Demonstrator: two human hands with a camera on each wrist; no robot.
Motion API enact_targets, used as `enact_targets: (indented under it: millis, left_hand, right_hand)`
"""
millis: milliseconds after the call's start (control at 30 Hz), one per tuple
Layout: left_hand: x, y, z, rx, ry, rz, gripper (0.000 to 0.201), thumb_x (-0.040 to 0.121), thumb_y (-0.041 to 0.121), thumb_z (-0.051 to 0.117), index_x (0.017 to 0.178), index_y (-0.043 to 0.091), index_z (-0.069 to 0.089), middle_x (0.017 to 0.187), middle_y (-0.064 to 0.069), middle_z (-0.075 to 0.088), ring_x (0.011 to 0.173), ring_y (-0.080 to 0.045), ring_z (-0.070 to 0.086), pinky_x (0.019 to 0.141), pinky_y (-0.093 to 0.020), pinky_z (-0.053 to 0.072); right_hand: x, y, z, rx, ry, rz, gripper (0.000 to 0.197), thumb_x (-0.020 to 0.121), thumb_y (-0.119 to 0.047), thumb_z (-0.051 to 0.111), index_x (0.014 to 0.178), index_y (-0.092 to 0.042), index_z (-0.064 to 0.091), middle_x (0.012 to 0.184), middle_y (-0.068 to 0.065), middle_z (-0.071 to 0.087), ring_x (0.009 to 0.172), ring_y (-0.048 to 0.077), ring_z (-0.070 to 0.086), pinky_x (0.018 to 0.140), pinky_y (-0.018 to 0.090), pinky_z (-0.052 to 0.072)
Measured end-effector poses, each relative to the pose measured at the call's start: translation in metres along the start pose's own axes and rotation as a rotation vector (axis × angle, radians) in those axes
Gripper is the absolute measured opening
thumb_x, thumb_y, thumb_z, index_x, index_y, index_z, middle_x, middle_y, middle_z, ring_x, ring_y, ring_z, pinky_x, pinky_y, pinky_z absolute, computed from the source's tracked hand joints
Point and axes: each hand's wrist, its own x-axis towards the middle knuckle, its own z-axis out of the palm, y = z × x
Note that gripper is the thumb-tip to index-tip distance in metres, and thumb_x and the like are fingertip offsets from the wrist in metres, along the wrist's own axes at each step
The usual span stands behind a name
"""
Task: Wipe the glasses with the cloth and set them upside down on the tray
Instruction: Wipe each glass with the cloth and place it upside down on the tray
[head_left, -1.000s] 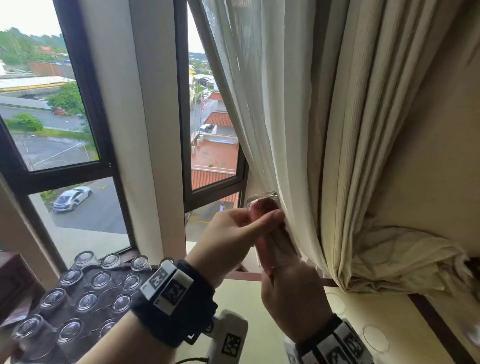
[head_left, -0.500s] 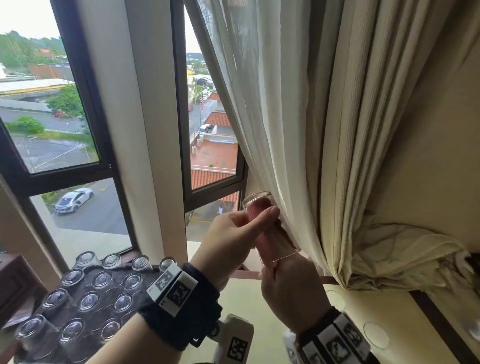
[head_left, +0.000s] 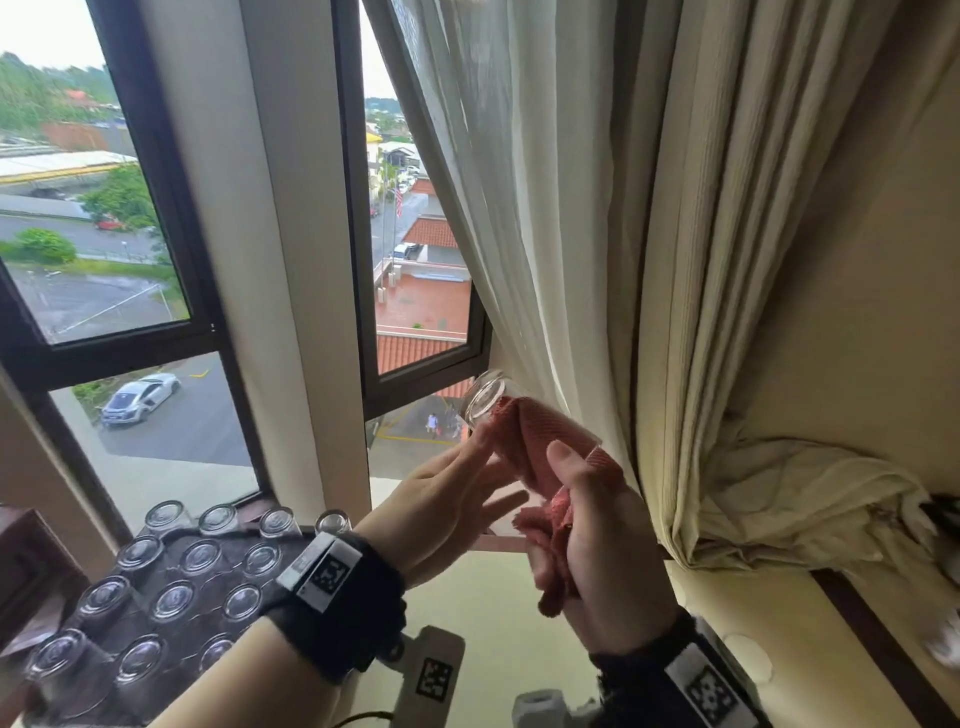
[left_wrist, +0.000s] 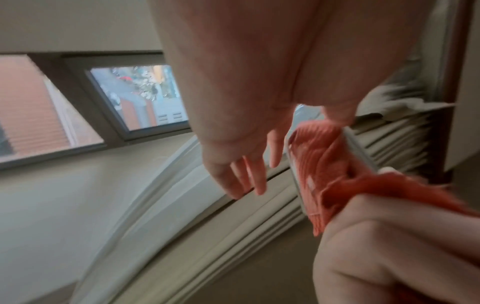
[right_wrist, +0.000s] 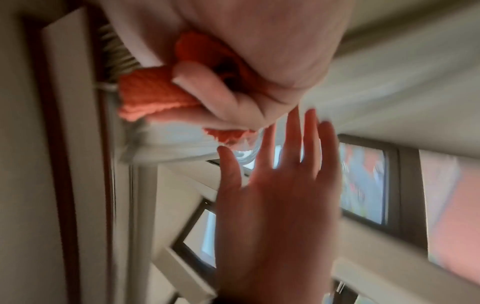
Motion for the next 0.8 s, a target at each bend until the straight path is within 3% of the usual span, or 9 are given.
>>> enact_targets:
  millis: [100, 167, 200, 267, 400, 500, 600, 700, 800]
  left_hand:
    - [-0.004, 0.004, -0.007, 0.122, 0.044, -0.007, 0.051, 0.107, 0.042, 0.048, 0.143, 0.008, 0.059, 0.141, -0.015, 0.068, 0.136, -0.031, 0.061, 0.123, -0.058, 0.037]
    - [-0.006, 0.014, -0.004, 0.145, 0.054, -0.029, 0.062, 0.100, 0.062, 0.051, 0.136, 0.014, 0.066, 0.136, -0.014, 0.071, 0.133, -0.031, 0.064, 0.121, -0.057, 0.040]
    - [-0.007, 0.019, 0.001, 0.153, 0.060, -0.050, 0.072, 0.092, 0.076, 0.049, 0.130, 0.019, 0.070, 0.135, -0.015, 0.071, 0.132, -0.033, 0.064, 0.120, -0.056, 0.042]
    - [-0.008, 0.029, 0.015, 0.165, 0.077, -0.085, 0.082, 0.080, 0.092, 0.047, 0.120, 0.025, 0.073, 0.130, -0.017, 0.073, 0.128, -0.035, 0.066, 0.117, -0.053, 0.047]
    - [-0.003, 0.041, 0.026, 0.193, 0.135, 0.001, 0.044, 0.081, 0.061, 0.071, 0.091, 0.020, 0.080, 0.091, -0.001, 0.082, 0.090, -0.016, 0.079, 0.082, -0.026, 0.063]
    - [-0.004, 0.037, 0.022, 0.216, 0.175, 0.096, 0.043, 0.074, 0.046, 0.086, 0.096, 0.010, 0.076, 0.082, -0.002, 0.077, 0.080, -0.013, 0.076, 0.075, -0.022, 0.061]
    - [-0.009, 0.025, 0.012, 0.144, 0.003, 0.131, 0.053, 0.079, 0.039, 0.092, 0.108, 0.000, 0.071, 0.100, -0.018, 0.075, 0.096, -0.030, 0.073, 0.093, -0.044, 0.060]
    - [-0.017, 0.021, -0.007, -0.078, -0.282, 0.116, 0.064, 0.087, 0.032, 0.086, 0.133, -0.003, 0.059, 0.127, -0.026, 0.065, 0.114, -0.037, 0.066, 0.106, -0.051, 0.054]
    - [-0.020, 0.024, -0.020, -0.094, -0.345, 0.121, 0.063, 0.091, 0.033, 0.083, 0.141, 0.004, 0.059, 0.133, -0.023, 0.065, 0.123, -0.034, 0.065, 0.108, -0.051, 0.053]
  right_hand:
    - [0.000, 0.004, -0.014, -0.428, 0.106, -0.244, 0.037, 0.094, -0.037, 0.067, 0.070, -0.010, 0.065, 0.049, 0.015, 0.059, 0.032, 0.020, 0.052, 0.034, 0.030, 0.045]
    - [0.001, 0.007, -0.022, -0.650, 0.093, -0.480, 0.023, 0.093, -0.029, 0.071, 0.077, -0.013, 0.070, 0.054, -0.007, 0.065, 0.040, 0.009, 0.061, 0.041, 0.027, 0.052]
    - [0.002, 0.012, -0.024, -0.755, 0.066, -0.613, 0.014, 0.095, -0.027, 0.071, 0.092, -0.014, 0.075, 0.072, -0.016, 0.072, 0.053, 0.004, 0.067, 0.051, 0.022, 0.056]
    - [0.006, 0.025, -0.027, -0.993, 0.027, -0.785, 0.027, 0.100, -0.031, 0.063, 0.118, -0.015, 0.074, 0.121, -0.013, 0.071, 0.086, 0.005, 0.073, 0.075, 0.017, 0.058]
    - [0.004, 0.041, -0.020, -1.284, -0.040, -0.877, 0.038, 0.103, -0.038, 0.046, 0.131, -0.021, 0.066, 0.151, 0.001, 0.052, 0.084, 0.018, 0.075, 0.078, 0.019, 0.052]
    - [0.004, 0.042, -0.010, -1.221, -0.028, -0.818, 0.045, 0.098, -0.036, 0.050, 0.142, -0.023, 0.052, 0.150, -0.001, 0.052, 0.075, 0.012, 0.072, 0.072, 0.017, 0.057]
    - [-0.002, 0.040, -0.002, -0.941, -0.008, -0.676, 0.040, 0.094, -0.021, 0.064, 0.133, -0.027, 0.061, 0.125, -0.002, 0.067, 0.064, 0.008, 0.069, 0.066, 0.012, 0.054]
    - [-0.022, 0.023, 0.014, -0.352, -0.207, -0.251, 0.037, 0.088, -0.003, 0.074, 0.104, -0.036, 0.071, 0.076, 0.008, 0.074, 0.051, 0.020, 0.070, 0.050, 0.028, 0.056]
    - [-0.027, 0.011, 0.026, -0.123, -0.390, -0.079, 0.042, 0.086, 0.005, 0.072, 0.092, -0.037, 0.072, 0.064, 0.014, 0.066, 0.052, 0.028, 0.067, 0.053, 0.033, 0.056]
